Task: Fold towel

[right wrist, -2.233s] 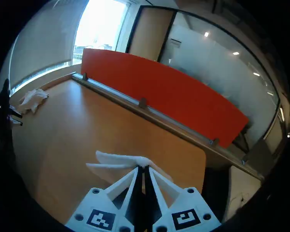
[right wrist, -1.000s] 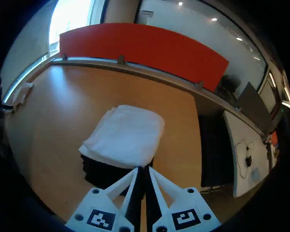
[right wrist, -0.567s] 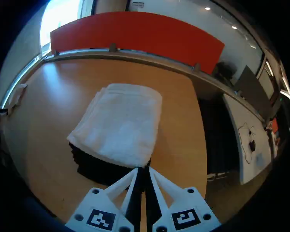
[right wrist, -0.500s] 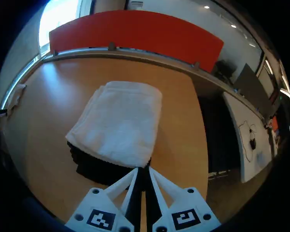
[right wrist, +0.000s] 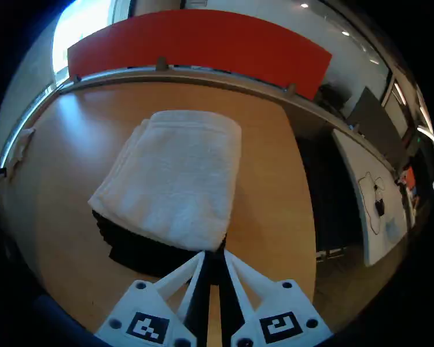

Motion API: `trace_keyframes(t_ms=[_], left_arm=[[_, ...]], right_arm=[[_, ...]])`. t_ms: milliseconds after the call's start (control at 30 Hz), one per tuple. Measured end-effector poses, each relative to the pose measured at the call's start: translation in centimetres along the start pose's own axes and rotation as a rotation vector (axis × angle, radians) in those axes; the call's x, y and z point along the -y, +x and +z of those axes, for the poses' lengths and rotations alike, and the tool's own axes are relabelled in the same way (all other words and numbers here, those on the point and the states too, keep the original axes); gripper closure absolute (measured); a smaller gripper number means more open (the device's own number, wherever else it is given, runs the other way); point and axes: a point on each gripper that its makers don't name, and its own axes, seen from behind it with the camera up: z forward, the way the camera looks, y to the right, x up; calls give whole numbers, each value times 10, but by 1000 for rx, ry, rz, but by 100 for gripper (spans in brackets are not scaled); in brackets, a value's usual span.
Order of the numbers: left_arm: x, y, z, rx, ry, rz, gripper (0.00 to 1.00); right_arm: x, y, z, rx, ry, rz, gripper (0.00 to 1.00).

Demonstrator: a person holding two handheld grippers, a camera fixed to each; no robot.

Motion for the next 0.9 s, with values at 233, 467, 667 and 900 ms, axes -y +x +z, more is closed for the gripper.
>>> trace_keyframes(t_ms=[233, 467, 667, 900], left_arm=[[0, 0, 0, -1, -5, -2, 3], [-1, -1, 0, -2, -12, -2, 3], [0, -2, -2, -4, -16, 0, 3], [3, -2, -4, -14, -19, -4, 3]], right_arm=[[3, -7, -8, -7, 2, -6, 62], [3, -10, -14, -23, -17, 2, 16], [9, -7, -20, -41, -19, 16, 0], [22, 2, -31, -89, -25, 28, 0]])
